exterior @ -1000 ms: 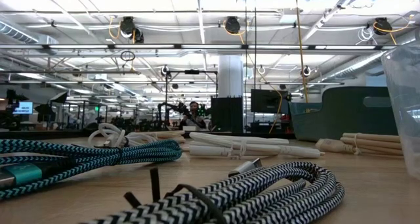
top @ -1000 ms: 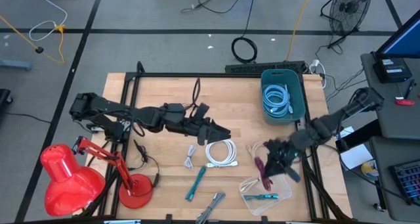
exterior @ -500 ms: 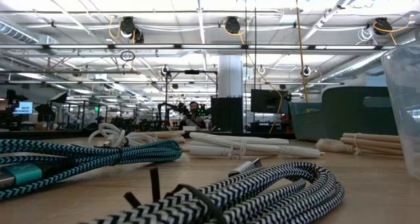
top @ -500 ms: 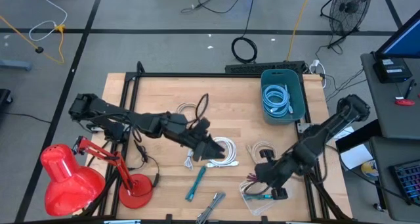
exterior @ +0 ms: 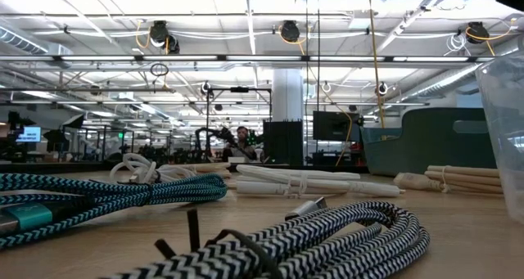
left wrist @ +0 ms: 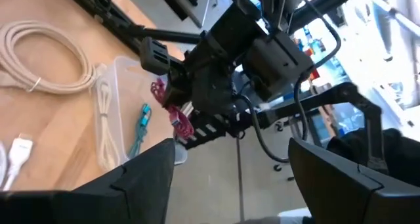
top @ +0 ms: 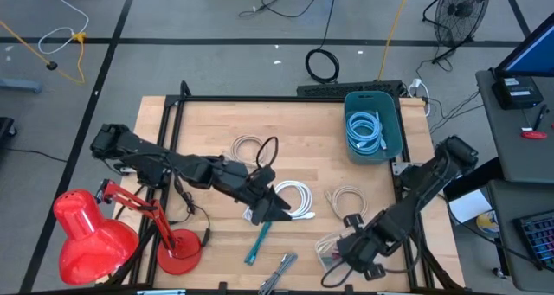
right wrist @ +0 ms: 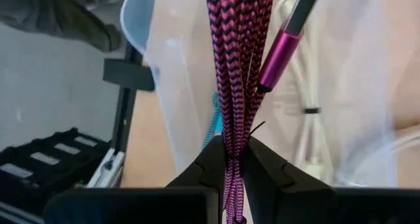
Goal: Pick & Place USB Port
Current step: Put the red charger cable into the transparent bin
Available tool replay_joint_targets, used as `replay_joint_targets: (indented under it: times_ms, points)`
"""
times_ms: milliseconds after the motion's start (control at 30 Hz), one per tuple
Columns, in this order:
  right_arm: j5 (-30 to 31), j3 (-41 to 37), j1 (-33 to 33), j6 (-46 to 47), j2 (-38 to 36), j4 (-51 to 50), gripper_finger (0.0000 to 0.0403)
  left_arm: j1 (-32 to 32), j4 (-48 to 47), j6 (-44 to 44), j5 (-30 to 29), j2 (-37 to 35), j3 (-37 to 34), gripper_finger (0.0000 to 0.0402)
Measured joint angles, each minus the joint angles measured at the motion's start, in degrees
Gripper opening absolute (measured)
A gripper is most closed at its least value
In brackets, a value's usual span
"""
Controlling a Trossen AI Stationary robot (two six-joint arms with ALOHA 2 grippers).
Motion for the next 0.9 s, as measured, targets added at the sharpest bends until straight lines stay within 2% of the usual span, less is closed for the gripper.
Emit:
replay_joint_targets:
  times_ms: [267,433,600,900]
  points:
    - [-2.0,0.0,0.0,-3.2,6.4,0.9,0.0027,0.2,-1.3,0.0,0.0,0.0,0.0,0.0298]
    - [-1.1,0.0,0.0,-4.3,9.2,1.2,0.0027,-0.2,-1.3,-0.1,-0.2,0.0,0.0,0.0298]
    - [3.9,0.0,-0.1,-4.3,9.6,2.2,0.0027,-1.2,-1.3,-0.3,-1.9,0.0,0.0,0.0298]
    - [4.2,0.0,-1.2,-4.5,9.6,3.0,0.0027,-1.6,-1.3,-0.5,-3.0,0.0,0.0,0.0298]
